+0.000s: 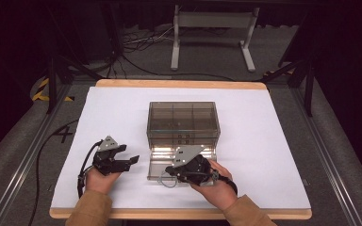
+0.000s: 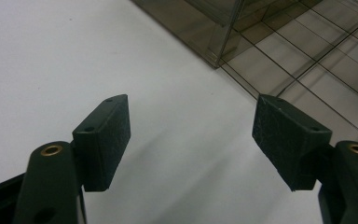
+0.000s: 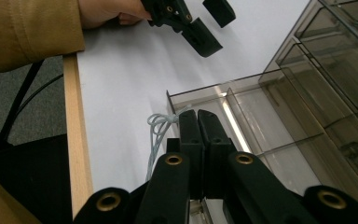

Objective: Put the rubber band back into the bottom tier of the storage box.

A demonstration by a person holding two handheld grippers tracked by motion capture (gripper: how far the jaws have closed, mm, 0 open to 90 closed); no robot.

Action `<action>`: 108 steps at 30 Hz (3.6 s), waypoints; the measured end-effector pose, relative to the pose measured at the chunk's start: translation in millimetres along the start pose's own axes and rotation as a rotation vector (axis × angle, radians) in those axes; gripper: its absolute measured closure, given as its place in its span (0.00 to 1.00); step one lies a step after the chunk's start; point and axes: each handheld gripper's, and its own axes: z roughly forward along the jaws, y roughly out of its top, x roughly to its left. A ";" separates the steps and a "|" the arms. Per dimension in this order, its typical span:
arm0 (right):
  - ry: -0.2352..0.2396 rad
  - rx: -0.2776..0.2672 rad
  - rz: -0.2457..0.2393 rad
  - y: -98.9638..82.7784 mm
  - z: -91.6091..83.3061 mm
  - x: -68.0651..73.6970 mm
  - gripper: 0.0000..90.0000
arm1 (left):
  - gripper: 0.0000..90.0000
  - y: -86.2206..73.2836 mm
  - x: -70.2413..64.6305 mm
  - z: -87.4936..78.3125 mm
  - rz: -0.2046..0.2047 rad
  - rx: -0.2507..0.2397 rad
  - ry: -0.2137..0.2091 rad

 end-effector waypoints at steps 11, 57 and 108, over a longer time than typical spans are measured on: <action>-0.040 -0.008 0.043 -5.7 -9.2 -12.8 1.00 | 0.32 0.0 0.0 -0.2 -0.001 -0.002 -0.001; -0.127 0.113 0.076 -28.0 4.7 -35.9 1.00 | 0.32 0.4 -1.6 0.1 0.005 0.006 0.001; -0.109 0.129 0.096 -42.1 5.9 -49.3 1.00 | 0.32 2.4 1.3 0.3 -0.001 -0.003 -0.009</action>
